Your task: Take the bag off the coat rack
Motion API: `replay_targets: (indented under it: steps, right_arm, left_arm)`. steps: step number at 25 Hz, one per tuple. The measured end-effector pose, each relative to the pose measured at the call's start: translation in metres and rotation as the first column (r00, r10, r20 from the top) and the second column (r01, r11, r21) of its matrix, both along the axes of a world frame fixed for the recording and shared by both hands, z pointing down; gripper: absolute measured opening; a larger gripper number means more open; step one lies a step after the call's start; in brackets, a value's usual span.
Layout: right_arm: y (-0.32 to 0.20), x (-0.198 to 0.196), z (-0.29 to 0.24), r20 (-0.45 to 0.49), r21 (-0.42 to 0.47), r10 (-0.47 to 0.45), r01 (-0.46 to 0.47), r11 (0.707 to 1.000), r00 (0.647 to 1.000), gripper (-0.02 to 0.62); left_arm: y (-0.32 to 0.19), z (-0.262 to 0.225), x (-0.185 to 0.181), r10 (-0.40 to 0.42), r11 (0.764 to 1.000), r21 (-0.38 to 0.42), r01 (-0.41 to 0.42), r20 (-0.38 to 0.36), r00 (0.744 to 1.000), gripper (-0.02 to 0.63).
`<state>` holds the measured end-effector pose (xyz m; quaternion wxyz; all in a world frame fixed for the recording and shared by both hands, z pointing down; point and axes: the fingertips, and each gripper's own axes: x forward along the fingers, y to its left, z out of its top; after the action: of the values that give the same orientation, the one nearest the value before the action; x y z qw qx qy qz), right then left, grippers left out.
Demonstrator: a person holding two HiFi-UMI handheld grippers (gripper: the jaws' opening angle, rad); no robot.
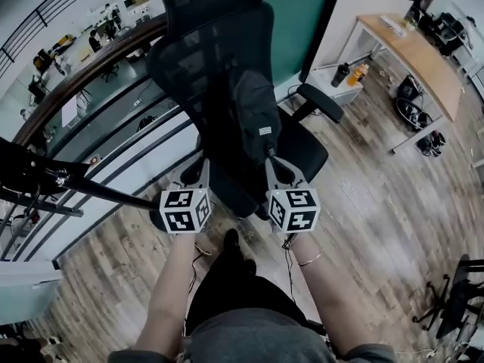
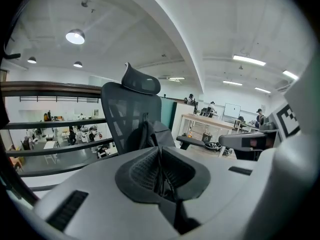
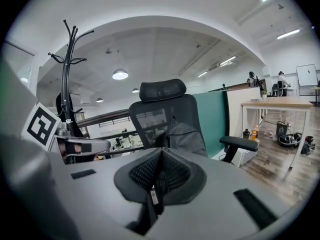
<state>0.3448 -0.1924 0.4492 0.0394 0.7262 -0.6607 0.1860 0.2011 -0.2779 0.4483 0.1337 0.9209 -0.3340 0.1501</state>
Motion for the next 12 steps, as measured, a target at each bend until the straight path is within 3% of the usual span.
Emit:
replay_targets:
  steps: [12]
  right_arm:
    - [0.031, -0.007, -0.005, -0.002, -0.013, -0.005, 0.005, 1.000, 1.000, 0.002]
  left_arm:
    - [0.027, -0.004, -0.012, -0.007, 1.000, -0.002, 0.007, 0.001, 1.000, 0.037]
